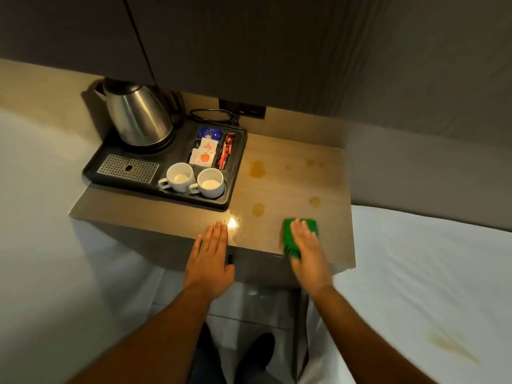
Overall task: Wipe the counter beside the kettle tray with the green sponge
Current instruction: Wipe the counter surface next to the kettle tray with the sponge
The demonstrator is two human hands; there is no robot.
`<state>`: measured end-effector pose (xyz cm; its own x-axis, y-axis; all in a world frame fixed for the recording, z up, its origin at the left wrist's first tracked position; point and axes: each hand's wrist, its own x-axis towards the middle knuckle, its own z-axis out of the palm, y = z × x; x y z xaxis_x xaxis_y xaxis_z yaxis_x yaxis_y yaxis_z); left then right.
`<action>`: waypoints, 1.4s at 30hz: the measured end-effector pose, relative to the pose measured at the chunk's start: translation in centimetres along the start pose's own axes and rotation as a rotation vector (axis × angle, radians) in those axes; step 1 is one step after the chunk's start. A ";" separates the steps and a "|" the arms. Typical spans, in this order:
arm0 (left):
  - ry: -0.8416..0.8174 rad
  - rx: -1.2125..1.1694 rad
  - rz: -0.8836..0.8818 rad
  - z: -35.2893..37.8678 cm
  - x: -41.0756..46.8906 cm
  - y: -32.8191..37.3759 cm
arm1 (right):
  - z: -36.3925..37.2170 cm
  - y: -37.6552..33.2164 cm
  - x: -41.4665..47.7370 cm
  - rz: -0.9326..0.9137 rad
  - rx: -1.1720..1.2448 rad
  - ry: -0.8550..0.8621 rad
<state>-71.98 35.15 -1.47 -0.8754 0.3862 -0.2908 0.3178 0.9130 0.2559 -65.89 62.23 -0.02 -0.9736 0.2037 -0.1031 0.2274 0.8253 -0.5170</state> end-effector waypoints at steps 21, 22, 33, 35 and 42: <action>0.050 -0.022 0.107 0.5 3.4 -1.7 | 2.8 -3.3 0.9 -0.171 -0.194 -0.122; 0.040 -0.025 0.108 0.4 3.7 -1.5 | 1.8 -1.8 0.7 -0.150 -0.204 -0.108; 0.152 -0.253 0.013 0.0 3.2 -1.4 | 3.7 -9.5 10.0 -0.102 -0.201 -0.124; 0.192 -0.298 0.001 0.1 2.6 -1.8 | 5.9 -9.7 5.7 -0.225 -0.221 -0.176; 0.161 -0.194 0.058 0.4 3.0 -2.2 | 3.0 -3.2 3.9 -0.170 -0.360 -0.176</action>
<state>-75.17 34.33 -3.31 -0.9093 0.3974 -0.1237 0.3072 0.8413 0.4449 -70.52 58.76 -1.34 -0.9794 -0.0184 -0.2011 0.0255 0.9766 -0.2133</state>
